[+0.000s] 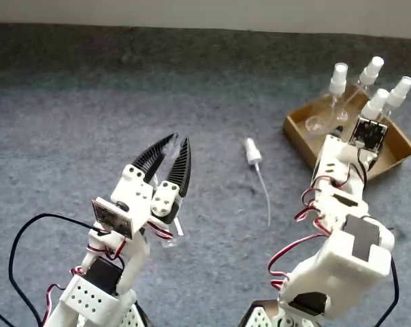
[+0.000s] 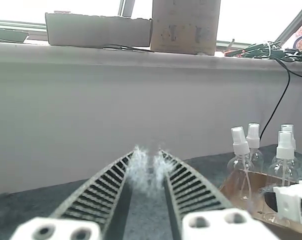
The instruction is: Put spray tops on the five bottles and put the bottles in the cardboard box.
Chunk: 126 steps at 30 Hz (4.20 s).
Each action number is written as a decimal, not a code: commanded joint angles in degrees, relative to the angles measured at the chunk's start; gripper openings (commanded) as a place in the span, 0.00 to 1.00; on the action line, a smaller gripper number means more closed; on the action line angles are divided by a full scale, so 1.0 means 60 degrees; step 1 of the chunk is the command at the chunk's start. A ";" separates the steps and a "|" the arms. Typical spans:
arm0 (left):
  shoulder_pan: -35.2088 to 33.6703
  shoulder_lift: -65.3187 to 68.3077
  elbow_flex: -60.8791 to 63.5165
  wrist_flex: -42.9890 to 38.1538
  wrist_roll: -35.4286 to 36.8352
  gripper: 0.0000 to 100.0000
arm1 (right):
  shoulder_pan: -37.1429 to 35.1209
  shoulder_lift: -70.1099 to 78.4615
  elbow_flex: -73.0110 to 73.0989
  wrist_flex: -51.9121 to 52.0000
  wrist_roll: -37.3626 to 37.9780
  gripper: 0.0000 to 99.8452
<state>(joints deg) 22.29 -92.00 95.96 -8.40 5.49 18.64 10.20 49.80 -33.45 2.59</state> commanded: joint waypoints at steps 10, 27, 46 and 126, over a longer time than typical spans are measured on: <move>-0.0081 -0.0066 0.0066 0.0029 -0.0015 0.04 | -0.0066 -0.3538 -0.0359 0.5399 -0.0015 0.31; -0.0227 -0.0154 -0.0593 0.0791 -0.2037 0.03 | -0.0388 -0.8637 -0.0388 1.1832 0.0000 0.31; -0.3817 -0.0154 -0.2864 0.8029 -0.1495 0.04 | -0.4872 -1.0029 -0.4447 1.8923 0.0923 0.31; -0.8139 -0.0168 -0.1282 0.9905 -0.0586 0.03 | -1.1832 0.2938 -1.4000 2.0315 -0.2022 0.31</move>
<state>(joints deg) -25.80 -92.26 89.01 52.53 1.36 -51.60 29.10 -31.69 91.12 -7.43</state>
